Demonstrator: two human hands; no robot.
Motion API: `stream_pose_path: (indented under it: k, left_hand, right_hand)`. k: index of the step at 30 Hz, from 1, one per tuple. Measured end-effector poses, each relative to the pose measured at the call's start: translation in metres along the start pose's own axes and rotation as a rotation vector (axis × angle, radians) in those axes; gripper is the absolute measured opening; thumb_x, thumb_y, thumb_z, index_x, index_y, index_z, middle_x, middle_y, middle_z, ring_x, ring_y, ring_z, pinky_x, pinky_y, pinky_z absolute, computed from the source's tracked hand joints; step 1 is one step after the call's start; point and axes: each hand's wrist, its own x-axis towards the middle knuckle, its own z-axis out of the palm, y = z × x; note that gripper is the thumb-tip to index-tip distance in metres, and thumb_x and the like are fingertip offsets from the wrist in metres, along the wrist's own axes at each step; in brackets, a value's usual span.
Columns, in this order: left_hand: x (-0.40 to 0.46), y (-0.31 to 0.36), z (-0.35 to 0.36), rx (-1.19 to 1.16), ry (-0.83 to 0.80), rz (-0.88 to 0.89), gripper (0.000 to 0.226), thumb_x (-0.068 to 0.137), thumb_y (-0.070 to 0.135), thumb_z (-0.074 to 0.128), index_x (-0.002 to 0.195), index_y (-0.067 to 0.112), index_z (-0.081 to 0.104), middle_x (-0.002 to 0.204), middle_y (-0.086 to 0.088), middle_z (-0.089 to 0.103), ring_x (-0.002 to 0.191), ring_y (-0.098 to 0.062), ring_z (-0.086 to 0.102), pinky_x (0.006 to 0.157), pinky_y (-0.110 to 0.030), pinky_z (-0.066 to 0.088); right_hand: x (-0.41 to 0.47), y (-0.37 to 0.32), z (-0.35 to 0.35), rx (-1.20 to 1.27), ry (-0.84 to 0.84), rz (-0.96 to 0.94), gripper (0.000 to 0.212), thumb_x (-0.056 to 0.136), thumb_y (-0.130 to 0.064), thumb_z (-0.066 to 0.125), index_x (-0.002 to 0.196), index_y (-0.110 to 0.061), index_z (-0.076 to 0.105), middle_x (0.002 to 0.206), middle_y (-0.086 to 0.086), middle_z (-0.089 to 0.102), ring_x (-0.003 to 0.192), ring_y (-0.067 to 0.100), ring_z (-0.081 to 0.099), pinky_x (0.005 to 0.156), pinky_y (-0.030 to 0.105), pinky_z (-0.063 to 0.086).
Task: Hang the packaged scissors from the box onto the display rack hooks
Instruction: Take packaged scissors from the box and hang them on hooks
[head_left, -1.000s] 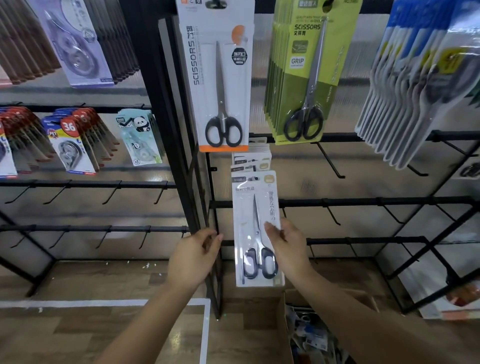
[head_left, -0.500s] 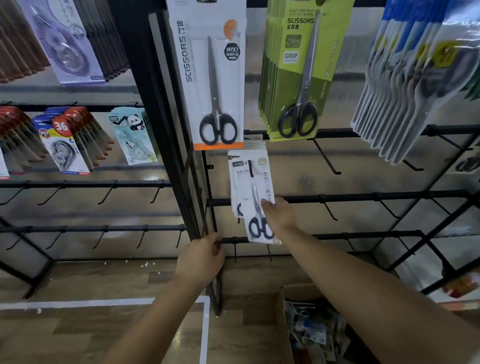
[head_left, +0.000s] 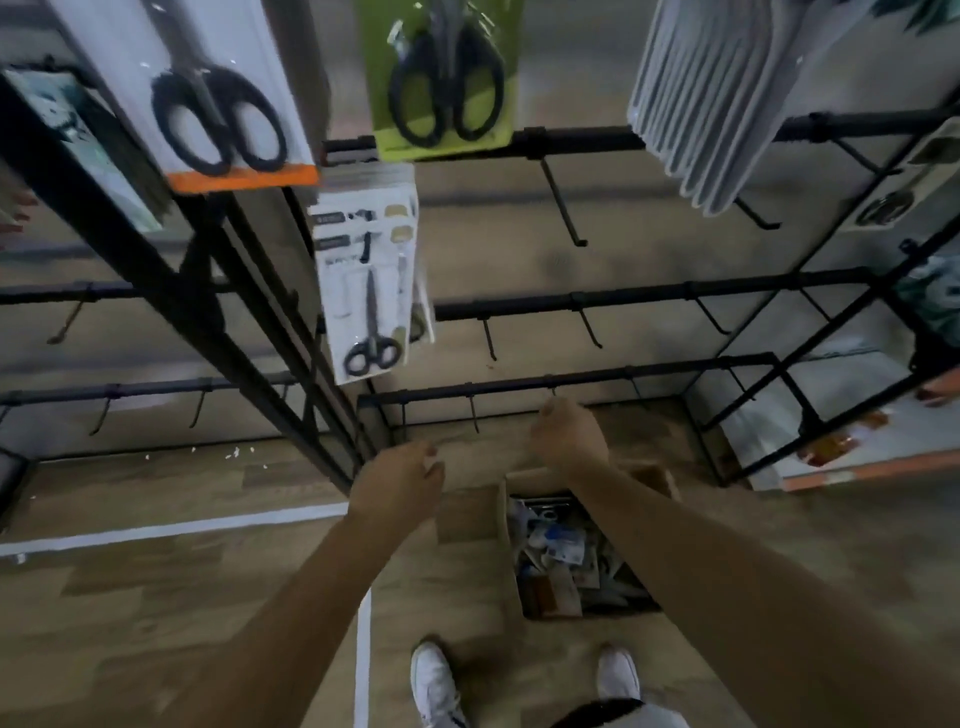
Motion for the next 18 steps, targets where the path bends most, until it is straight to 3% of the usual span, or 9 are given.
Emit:
stream_pose_path:
  k: [2, 5, 9, 14, 18]
  left_hand:
    - [0.007, 0.025, 0.017, -0.016, -0.044, -0.022, 0.032, 0.099, 0.028, 0.04, 0.124, 0.014, 0.055, 0.119, -0.011, 0.062, 0.109, -0.029, 0.056, 0.083, -0.03, 0.042]
    - [0.012, 0.06, 0.05, -0.101, -0.082, -0.092, 0.036, 0.097, 0.03, 0.045, 0.129, 0.015, 0.053, 0.128, -0.01, 0.057, 0.116, -0.027, 0.053, 0.094, -0.034, 0.043]
    - [0.01, 0.101, 0.106, -0.093, -0.152, -0.146, 0.022, 0.098, 0.026, 0.044, 0.108, 0.014, 0.059, 0.102, -0.01, 0.059, 0.101, -0.027, 0.057, 0.085, -0.036, 0.042]
    - [-0.001, 0.11, 0.192, -0.159, -0.218, -0.435, 0.027, 0.096, 0.015, 0.046, 0.11, -0.001, 0.063, 0.115, -0.019, 0.062, 0.109, -0.034, 0.056, 0.088, -0.033, 0.041]
    - [-0.005, 0.103, 0.266, -0.232, -0.316, -0.649, 0.024, 0.088, 0.01, 0.049, 0.103, 0.006, 0.067, 0.111, -0.015, 0.064, 0.104, -0.034, 0.057, 0.086, -0.034, 0.045]
  right_hand:
    - [0.001, 0.042, -0.013, -0.058, 0.033, 0.057, 0.017, 0.095, -0.016, 0.044, 0.107, -0.012, 0.055, 0.104, 0.003, 0.06, 0.091, 0.021, 0.057, 0.079, 0.031, 0.047]
    - [0.0, 0.116, -0.037, -0.041, 0.009, 0.121, 0.022, 0.096, -0.016, 0.041, 0.114, -0.013, 0.052, 0.11, 0.006, 0.058, 0.092, 0.021, 0.054, 0.073, 0.028, 0.041]
    - [0.011, 0.214, -0.058, -0.009, -0.028, 0.224, 0.031, 0.094, -0.02, 0.042, 0.122, -0.015, 0.052, 0.132, 0.015, 0.051, 0.118, 0.031, 0.05, 0.088, 0.034, 0.044]
    - [0.027, 0.295, -0.06, 0.091, -0.069, 0.403, 0.03, 0.095, -0.011, 0.042, 0.12, -0.002, 0.055, 0.119, 0.019, 0.058, 0.111, 0.033, 0.054, 0.093, 0.04, 0.045]
    - [0.046, 0.325, -0.025, 0.232, -0.089, 0.605, 0.03, 0.097, -0.013, 0.038, 0.116, 0.002, 0.056, 0.105, 0.018, 0.058, 0.104, 0.032, 0.056, 0.086, 0.035, 0.045]
